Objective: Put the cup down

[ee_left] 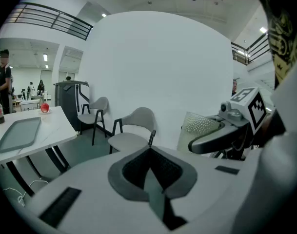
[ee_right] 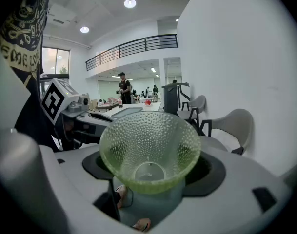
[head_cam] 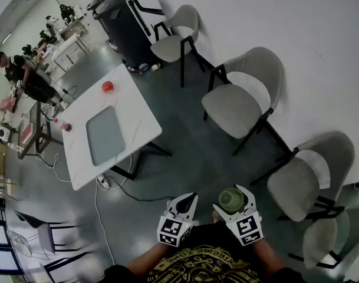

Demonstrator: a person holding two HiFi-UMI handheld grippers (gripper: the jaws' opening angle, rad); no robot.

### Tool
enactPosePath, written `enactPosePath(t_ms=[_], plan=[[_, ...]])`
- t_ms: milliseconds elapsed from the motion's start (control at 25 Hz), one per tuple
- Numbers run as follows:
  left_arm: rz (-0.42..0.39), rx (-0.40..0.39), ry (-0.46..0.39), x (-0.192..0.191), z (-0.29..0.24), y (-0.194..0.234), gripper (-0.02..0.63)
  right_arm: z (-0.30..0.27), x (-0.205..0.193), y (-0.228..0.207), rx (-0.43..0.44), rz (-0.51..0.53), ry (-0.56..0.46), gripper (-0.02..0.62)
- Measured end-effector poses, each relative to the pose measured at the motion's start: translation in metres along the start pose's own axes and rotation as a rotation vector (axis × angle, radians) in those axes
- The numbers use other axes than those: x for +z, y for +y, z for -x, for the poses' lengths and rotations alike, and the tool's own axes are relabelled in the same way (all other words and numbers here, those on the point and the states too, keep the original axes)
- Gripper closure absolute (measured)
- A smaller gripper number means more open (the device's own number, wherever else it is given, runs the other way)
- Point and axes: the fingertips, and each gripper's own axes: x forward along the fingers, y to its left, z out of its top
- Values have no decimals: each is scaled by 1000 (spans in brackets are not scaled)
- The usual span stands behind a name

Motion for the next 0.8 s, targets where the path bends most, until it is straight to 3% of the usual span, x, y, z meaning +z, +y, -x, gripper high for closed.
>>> enactPosePath(t_ms=[800], plan=[[21, 36, -10, -3, 8, 5, 598, -2, 9, 5, 29, -1, -26, 209]])
